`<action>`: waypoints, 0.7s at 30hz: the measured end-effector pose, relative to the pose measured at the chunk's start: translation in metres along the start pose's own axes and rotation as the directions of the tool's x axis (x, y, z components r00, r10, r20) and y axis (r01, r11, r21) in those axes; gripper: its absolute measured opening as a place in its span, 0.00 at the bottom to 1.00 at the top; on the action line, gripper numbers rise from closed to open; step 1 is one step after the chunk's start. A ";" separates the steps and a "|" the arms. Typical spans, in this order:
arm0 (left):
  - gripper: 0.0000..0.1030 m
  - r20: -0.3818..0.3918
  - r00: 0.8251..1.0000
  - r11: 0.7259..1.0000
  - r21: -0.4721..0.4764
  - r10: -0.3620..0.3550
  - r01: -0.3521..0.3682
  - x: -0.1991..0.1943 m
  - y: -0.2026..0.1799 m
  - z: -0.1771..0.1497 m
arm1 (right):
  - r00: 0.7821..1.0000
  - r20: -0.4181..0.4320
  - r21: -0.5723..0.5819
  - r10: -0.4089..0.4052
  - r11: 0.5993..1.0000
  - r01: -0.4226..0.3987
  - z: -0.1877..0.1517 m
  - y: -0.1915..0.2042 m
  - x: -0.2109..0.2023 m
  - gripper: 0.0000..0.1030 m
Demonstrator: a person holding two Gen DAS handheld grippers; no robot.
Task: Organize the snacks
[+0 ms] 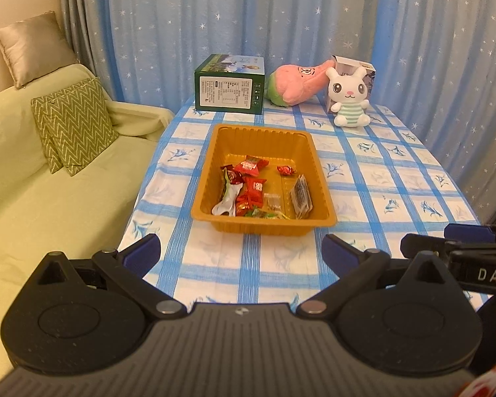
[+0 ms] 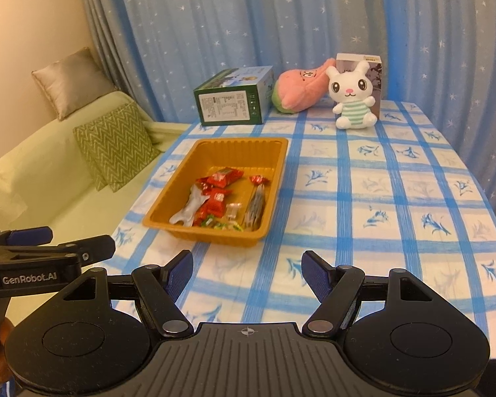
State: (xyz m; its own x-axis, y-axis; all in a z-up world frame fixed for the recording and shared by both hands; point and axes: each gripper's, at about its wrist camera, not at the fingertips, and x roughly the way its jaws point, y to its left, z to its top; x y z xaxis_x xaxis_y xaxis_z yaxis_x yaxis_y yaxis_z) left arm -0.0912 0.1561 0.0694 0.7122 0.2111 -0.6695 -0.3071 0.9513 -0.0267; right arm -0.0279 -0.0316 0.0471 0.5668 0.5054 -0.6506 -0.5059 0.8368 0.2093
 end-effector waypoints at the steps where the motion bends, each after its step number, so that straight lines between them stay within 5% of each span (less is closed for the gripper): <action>1: 1.00 0.002 1.000 1.000 0.000 0.000 0.000 -0.003 0.000 -0.002 | 1.000 -0.001 -0.001 0.001 1.000 -0.001 -0.003 0.001 -0.003 0.70; 21: 1.00 0.027 1.000 1.000 0.011 -0.011 0.011 -0.034 -0.007 -0.026 | 1.000 0.028 -0.017 -0.003 1.000 0.004 -0.024 0.010 -0.033 0.70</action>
State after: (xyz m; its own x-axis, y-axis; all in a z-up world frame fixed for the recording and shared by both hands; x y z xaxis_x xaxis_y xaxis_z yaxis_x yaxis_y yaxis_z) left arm -0.1301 0.1367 0.0732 0.7326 0.2065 -0.6486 -0.2922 0.9560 -0.0257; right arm -0.0678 -0.0448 0.0535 0.5863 0.5085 -0.6307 -0.5150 0.8349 0.1944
